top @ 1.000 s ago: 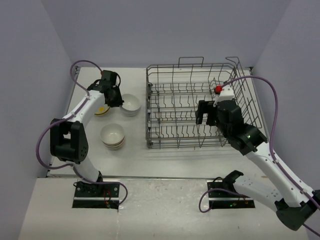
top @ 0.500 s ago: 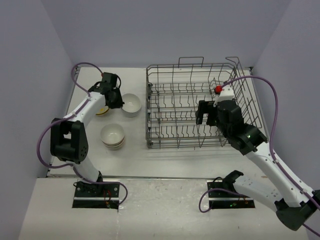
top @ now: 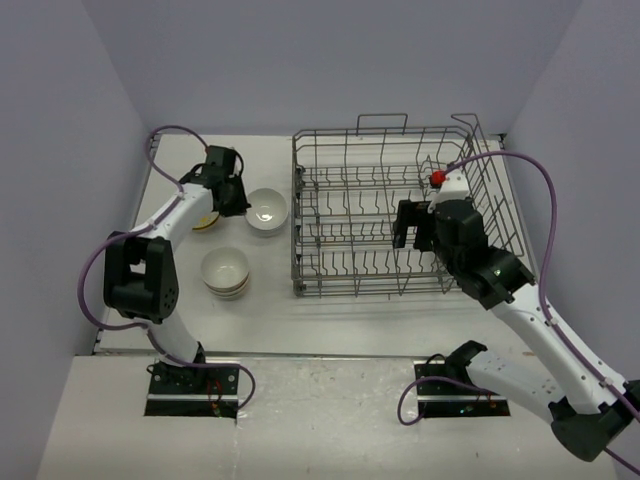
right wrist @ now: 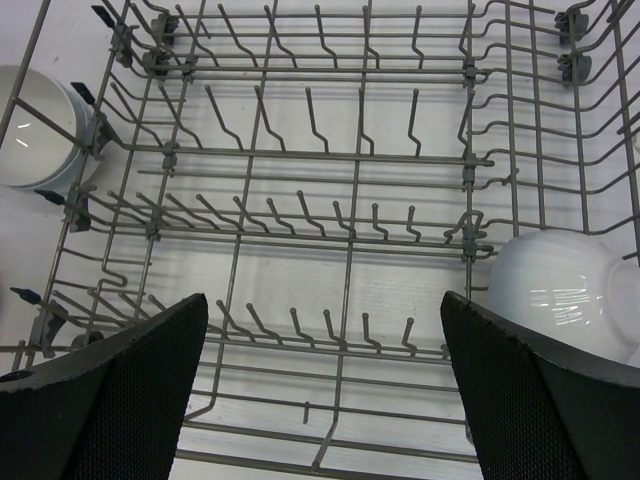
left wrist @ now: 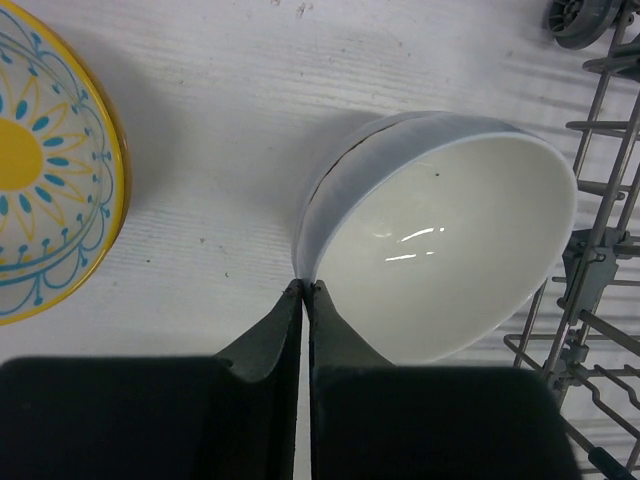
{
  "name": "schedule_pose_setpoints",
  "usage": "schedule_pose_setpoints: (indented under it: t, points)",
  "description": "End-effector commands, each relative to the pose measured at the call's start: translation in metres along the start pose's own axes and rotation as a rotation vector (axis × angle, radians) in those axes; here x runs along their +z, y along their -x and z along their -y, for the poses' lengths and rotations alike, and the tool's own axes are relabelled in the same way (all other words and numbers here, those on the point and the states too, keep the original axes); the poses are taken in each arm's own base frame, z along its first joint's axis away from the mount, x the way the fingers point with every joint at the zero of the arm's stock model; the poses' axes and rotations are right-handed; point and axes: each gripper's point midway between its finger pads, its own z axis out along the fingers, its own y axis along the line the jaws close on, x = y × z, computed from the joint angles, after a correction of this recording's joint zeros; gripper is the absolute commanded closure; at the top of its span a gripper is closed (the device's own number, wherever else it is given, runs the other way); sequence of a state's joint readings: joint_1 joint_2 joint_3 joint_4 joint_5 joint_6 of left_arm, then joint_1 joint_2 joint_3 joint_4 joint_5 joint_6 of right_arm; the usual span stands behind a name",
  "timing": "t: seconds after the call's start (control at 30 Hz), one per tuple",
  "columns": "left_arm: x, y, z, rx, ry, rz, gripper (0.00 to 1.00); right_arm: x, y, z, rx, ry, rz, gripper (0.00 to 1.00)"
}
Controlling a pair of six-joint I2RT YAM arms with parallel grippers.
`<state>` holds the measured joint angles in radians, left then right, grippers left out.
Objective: Unload the bowls from the dish rack
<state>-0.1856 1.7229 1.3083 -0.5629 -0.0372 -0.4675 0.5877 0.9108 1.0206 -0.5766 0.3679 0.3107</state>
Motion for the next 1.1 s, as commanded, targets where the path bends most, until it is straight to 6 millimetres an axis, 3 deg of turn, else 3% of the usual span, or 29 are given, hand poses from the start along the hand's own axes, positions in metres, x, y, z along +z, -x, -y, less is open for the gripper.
schedule_pose_setpoints:
  t: [0.0, 0.07, 0.1, 0.2, 0.33, 0.37, 0.43, 0.5, 0.6, 0.63, 0.7, 0.73, 0.8, 0.83, 0.87, 1.07]
  points:
    - [0.008, -0.023, -0.002, 0.019, -0.002, -0.074, 0.99, 0.001, 0.008, 0.0, -0.002, -0.006, 0.015, 0.01]
    - [0.003, -0.018, -0.001, 0.018, -0.002, -0.058, 0.88, 0.004, 0.006, 0.003, -0.008, -0.019, 0.008, 0.01]
    - [0.0, -0.016, -0.002, 0.017, 0.003, -0.05, 0.73, 0.007, 0.004, 0.005, -0.017, -0.036, 0.0, 0.01]
    - [-0.013, -0.006, -0.001, 0.014, -0.001, -0.008, 0.48, 0.012, 0.001, 0.017, -0.035, -0.103, -0.015, 0.01]
    - [-0.041, 0.012, 0.003, 0.008, -0.009, 0.059, 0.31, 0.016, -0.003, 0.04, -0.067, -0.219, -0.055, 0.01]
    - [-0.057, 0.02, 0.005, 0.006, -0.021, 0.098, 0.27, 0.013, -0.004, 0.054, -0.086, -0.291, -0.072, 0.01]
    - [-0.079, 0.032, 0.006, 0.005, -0.029, 0.153, 0.0, 0.018, -0.013, 0.076, -0.135, -0.402, -0.139, 0.01]
    - [-0.117, 0.045, 0.006, 0.012, -0.039, 0.242, 0.0, 0.013, -0.017, 0.099, -0.193, -0.522, -0.193, 0.01]
    - [-0.179, 0.052, 0.001, 0.014, -0.026, 0.406, 0.0, 0.013, -0.026, 0.116, -0.284, -0.619, -0.269, 0.01]
    - [-0.204, 0.046, 0.0, 0.017, -0.052, 0.465, 0.0, 0.017, -0.032, 0.118, -0.306, -0.638, -0.3, 0.01]
    - [-0.222, 0.039, -0.003, 0.021, -0.074, 0.526, 0.0, 0.017, -0.038, 0.126, -0.337, -0.699, -0.331, 0.01]
    - [-0.226, 0.025, -0.01, 0.027, -0.089, 0.545, 0.0, 0.024, -0.043, 0.128, -0.364, -0.721, -0.349, 0.01]
    - [-0.227, 0.017, -0.01, 0.053, -0.12, 0.577, 0.0, 0.027, -0.044, 0.132, -0.374, -0.778, -0.349, 0.01]
    - [-0.215, 0.004, -0.015, 0.068, -0.115, 0.553, 0.0, 0.03, -0.044, 0.131, -0.371, -0.785, -0.351, 0.01]
    - [-0.218, 0.0, -0.017, 0.074, -0.129, 0.571, 0.0, 0.036, -0.046, 0.131, -0.376, -0.787, -0.365, 0.01]
    - [-0.189, -0.034, -0.032, 0.115, -0.112, 0.532, 0.0, 0.051, -0.067, 0.132, -0.446, -0.809, -0.464, 0.01]
